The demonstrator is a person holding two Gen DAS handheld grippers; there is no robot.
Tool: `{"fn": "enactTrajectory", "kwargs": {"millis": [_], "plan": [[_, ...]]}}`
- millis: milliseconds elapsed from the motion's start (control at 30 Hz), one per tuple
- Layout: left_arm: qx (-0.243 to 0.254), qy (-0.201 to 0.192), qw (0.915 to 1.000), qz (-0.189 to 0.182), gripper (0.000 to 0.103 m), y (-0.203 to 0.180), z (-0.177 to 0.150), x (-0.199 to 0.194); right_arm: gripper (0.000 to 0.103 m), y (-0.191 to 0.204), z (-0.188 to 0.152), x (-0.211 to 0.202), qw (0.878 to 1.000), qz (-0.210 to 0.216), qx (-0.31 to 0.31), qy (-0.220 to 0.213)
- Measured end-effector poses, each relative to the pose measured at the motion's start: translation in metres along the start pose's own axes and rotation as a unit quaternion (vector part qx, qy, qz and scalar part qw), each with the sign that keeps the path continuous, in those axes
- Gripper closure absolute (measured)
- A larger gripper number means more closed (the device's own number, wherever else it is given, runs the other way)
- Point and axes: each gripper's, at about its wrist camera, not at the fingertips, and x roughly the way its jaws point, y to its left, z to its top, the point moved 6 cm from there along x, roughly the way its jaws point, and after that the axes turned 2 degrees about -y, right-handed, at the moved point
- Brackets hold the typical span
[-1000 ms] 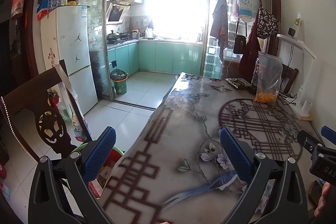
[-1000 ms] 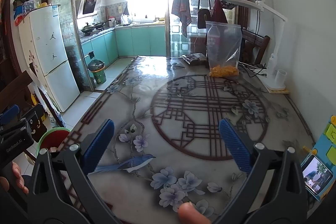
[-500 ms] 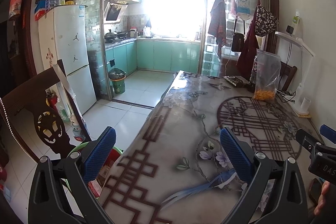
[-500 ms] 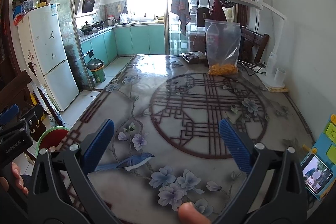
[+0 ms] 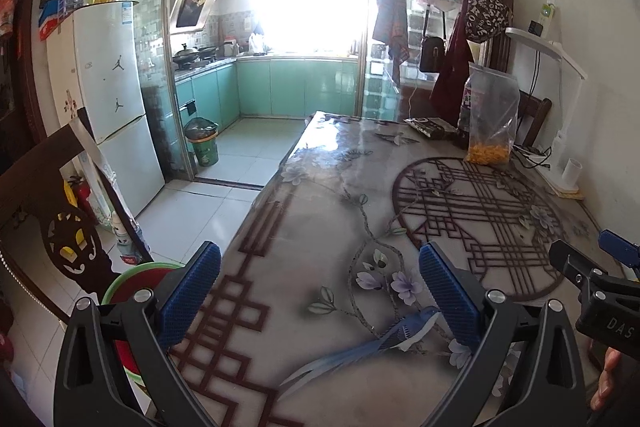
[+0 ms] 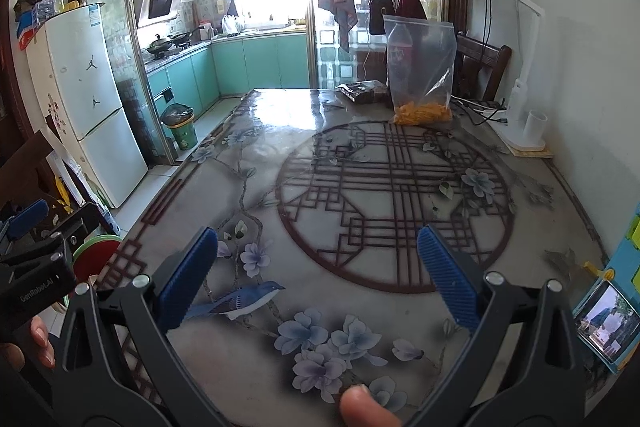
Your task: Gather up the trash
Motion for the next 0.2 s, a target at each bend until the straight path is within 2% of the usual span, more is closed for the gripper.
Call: {"fn": "enactTrajectory", "kwargs": {"millis": [100,200], "plan": [[0.01,0.027,0.9996,-0.005,0.008,-0.014,-0.009,0.032,0.005,-0.016,-0.005,0.017,1.0,-0.002,-0.002,0.014],[0.019,0.054,0.9983,0.006,0.008,-0.023,-0.023,0.071,0.005,-0.048,-0.011,0.05,0.999,-0.03,-0.012,0.043]]}}
